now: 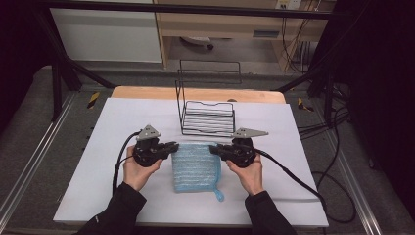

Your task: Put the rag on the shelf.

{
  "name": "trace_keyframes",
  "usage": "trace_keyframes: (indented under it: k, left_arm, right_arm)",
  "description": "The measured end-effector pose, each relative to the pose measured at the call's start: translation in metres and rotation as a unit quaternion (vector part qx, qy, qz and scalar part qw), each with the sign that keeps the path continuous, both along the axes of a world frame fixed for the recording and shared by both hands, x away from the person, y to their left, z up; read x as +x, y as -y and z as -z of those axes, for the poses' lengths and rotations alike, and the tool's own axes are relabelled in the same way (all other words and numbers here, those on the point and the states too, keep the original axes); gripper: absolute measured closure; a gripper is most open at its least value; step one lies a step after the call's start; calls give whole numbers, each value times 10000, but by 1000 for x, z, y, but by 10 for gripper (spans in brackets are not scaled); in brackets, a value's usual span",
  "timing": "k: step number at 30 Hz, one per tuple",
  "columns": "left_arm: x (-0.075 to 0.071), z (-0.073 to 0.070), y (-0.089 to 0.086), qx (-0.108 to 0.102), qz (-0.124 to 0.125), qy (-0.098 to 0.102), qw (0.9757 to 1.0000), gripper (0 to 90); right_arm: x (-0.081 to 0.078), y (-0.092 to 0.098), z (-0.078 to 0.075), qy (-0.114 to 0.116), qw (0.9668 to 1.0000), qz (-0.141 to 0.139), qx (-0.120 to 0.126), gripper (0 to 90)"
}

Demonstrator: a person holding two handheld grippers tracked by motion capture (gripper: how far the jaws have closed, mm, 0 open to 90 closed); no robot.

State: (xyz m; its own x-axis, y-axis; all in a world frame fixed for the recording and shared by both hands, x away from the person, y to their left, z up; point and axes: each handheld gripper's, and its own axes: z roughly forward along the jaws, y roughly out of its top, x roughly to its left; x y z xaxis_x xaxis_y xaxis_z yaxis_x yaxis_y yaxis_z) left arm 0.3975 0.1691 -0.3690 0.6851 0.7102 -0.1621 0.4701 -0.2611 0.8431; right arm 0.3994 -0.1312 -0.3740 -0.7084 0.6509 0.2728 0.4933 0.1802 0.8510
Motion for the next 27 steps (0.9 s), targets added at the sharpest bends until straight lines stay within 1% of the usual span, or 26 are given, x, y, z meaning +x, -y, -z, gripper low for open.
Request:
trace_keyframes:
  k: [11,16,20,27]
  left_arm:
    - [-8,-14,2,-150,-27,322,9994,816]
    - [-11,-21,3,-233,-27,459,9987,816]
    - [-12,-26,5,-278,-50,556,9981,817]
    - [-14,-36,9,-394,-66,729,9965,817]
  right_arm:
    - [-9,3,-19,389,9992,46,-33,814]
    - [-12,6,-26,504,9987,73,35,814]
    - [-14,7,-31,612,9981,94,34,814]
    - [-19,11,-43,799,9966,173,104,814]
